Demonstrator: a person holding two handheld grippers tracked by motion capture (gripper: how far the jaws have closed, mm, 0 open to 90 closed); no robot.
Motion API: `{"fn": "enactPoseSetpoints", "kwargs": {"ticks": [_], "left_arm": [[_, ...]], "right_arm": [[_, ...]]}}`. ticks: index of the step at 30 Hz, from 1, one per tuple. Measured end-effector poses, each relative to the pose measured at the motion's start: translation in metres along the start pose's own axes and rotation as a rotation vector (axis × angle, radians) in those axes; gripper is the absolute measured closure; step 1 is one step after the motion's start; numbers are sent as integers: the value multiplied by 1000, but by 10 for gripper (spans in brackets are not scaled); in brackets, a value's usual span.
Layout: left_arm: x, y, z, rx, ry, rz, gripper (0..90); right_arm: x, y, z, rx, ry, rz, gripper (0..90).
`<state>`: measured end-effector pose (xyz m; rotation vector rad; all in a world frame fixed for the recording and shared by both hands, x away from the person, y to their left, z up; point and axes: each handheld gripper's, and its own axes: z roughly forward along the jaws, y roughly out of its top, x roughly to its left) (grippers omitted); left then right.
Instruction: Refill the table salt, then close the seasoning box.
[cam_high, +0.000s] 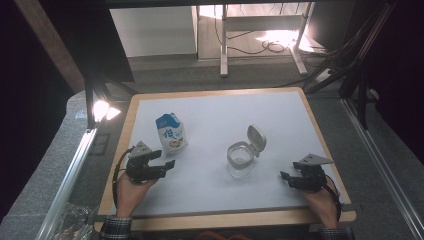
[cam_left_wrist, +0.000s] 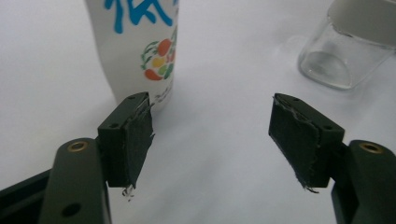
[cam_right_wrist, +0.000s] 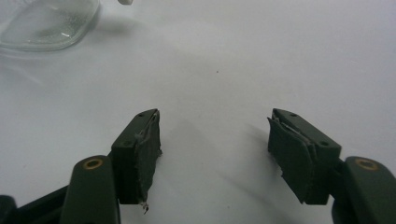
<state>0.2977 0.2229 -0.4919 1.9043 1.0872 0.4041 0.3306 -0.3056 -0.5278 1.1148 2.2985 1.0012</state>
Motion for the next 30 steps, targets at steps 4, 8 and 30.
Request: {"fn": "enactPoseSetpoints", "kwargs": {"ticks": [4,8,30], "left_arm": [[5,-2,0,11,16,2,283],[15,-3,-1,14,32,-12,261],[41,18,10,-2,30,-3,284]], "right_arm": [[0,0,1,3,9,-5,311],[1,0,1,4,8,-10,303],[2,-1,1,0,3,-10,302]]}}
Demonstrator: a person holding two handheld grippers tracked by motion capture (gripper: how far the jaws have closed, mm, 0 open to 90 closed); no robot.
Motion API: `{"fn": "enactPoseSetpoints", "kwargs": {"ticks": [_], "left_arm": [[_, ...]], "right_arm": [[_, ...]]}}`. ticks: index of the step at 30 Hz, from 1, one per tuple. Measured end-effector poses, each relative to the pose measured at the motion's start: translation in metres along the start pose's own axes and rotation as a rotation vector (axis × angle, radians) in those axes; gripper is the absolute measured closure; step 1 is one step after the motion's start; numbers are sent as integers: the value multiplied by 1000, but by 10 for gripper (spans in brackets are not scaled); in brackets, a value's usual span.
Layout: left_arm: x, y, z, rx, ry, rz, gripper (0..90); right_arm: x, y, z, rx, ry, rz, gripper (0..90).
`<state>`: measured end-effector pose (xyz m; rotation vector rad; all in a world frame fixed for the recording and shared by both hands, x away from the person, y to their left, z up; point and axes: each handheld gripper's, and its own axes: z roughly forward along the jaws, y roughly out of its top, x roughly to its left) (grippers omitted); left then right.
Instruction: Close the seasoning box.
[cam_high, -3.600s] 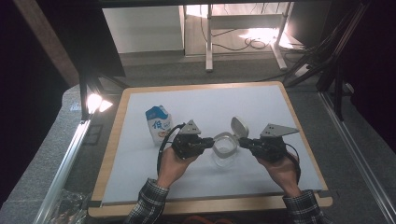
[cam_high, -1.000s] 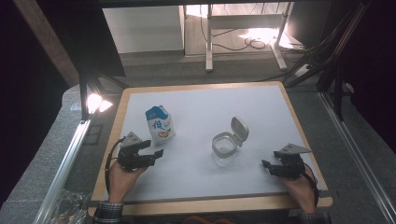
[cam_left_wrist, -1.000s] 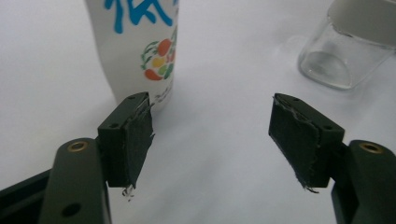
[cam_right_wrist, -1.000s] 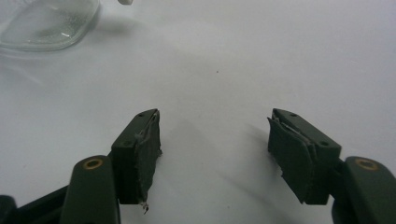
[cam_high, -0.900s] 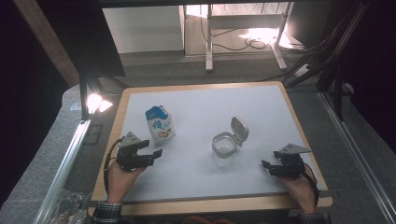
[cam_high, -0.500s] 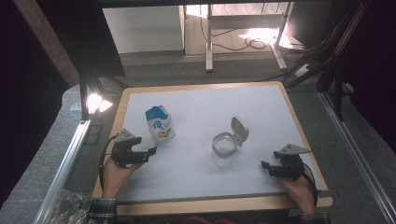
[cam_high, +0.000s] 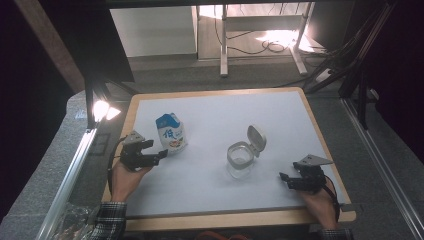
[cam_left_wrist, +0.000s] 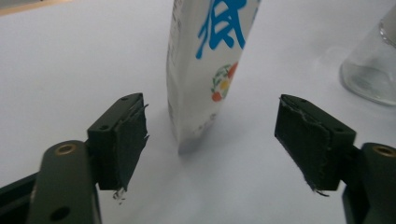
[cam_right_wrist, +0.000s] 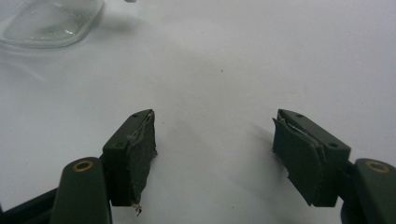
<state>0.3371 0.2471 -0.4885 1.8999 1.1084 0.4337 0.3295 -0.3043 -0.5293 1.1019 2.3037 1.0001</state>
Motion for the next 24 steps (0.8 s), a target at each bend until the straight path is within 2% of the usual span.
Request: {"fn": "enactPoseSetpoints", "kwargs": {"ticks": [5,9,14,18,24], "left_arm": [[10,10,6,-18,-26,-27,352],[14,15,9,-23,-38,-33,409],[16,24,8,-16,-55,-26,499],[17,31,7,-10,-47,-9,583],[18,33,9,-21,-56,12,695]], "right_arm": [[0,0,0,-3,-1,1,302],[0,0,0,-5,-3,-3,301],[0,0,0,-4,-2,0,301],[0,0,0,-4,-3,1,301],[0,0,0,-4,-3,2,301]]}}
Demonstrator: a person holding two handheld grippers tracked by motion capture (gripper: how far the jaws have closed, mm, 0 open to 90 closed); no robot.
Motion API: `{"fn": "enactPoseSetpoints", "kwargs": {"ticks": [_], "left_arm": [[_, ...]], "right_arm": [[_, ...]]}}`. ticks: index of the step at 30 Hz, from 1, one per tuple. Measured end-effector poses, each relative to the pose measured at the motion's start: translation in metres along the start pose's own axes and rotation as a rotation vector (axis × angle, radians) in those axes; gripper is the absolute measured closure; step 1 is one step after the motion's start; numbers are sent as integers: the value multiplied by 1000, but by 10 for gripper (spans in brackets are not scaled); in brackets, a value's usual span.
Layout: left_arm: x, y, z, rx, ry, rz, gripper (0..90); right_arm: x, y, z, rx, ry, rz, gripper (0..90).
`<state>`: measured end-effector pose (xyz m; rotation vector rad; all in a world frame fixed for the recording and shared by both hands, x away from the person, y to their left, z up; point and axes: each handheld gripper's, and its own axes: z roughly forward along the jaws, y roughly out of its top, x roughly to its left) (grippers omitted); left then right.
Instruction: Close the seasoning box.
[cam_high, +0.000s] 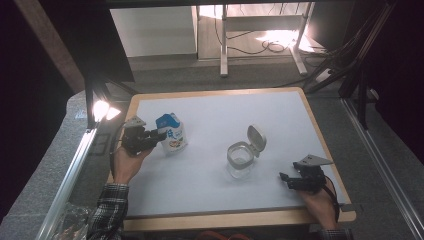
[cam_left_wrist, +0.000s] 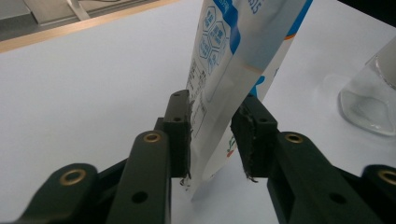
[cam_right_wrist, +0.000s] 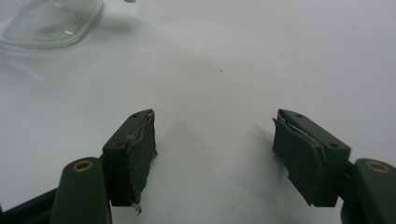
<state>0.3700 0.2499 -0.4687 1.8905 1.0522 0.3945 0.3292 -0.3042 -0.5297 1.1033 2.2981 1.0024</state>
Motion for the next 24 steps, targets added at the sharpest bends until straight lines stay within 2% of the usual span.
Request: {"fn": "enactPoseSetpoints", "kwargs": {"ticks": [5,12,17,23,24], "left_arm": [[2,-2,2,-21,-23,15,792],[-3,0,1,-12,4,62,899],[-4,-2,1,-26,7,61,900],[-5,-3,1,-58,-31,36,900],[-6,-2,2,-60,-28,38,900]], "right_arm": [[0,0,0,0,0,0,301],[0,0,0,0,0,0,301],[0,0,0,0,0,0,301],[0,0,0,1,2,0,296],[0,0,0,2,2,0,295]]}}
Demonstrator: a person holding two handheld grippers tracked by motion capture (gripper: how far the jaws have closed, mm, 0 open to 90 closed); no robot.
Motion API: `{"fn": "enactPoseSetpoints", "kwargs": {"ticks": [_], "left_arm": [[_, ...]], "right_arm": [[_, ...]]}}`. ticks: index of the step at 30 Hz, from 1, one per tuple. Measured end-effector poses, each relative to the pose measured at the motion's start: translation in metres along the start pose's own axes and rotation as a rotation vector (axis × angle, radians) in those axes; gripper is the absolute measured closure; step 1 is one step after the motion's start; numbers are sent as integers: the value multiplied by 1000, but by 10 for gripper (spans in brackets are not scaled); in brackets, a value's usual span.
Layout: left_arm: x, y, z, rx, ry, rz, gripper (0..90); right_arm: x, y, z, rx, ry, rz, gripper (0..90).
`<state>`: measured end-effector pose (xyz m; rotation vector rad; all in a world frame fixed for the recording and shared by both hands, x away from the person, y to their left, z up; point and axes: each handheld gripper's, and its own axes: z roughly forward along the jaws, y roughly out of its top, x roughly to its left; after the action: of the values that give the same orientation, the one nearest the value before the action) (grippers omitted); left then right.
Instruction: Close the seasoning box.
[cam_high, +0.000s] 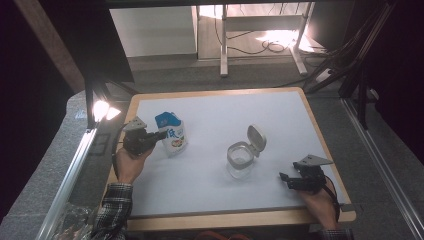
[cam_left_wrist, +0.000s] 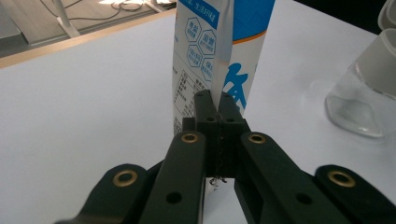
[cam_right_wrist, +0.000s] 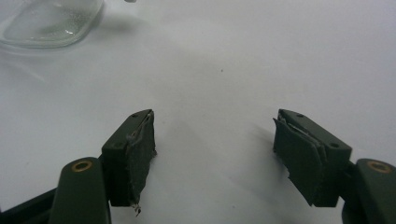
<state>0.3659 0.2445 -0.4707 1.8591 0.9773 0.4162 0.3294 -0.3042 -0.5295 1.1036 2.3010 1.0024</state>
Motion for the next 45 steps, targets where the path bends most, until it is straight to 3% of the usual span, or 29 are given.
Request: {"fn": "enactPoseSetpoints", "kwargs": {"ticks": [21,27,31,37,39,45], "left_arm": [[-18,14,-14,0,-11,47,900],[-19,6,-19,14,-39,62,900],[-21,0,-20,33,-34,79,900],[-20,-5,-22,30,-18,67,882],[-19,-8,-24,23,-7,54,830],[-17,-13,-25,20,-16,41,794]], "right_arm": [[1,0,0,3,-8,-2,277],[1,0,0,3,-7,0,276],[1,0,0,3,-5,1,274],[0,0,0,3,-5,0,273],[1,0,0,3,-5,2,273],[1,0,0,4,-5,1,273]]}}
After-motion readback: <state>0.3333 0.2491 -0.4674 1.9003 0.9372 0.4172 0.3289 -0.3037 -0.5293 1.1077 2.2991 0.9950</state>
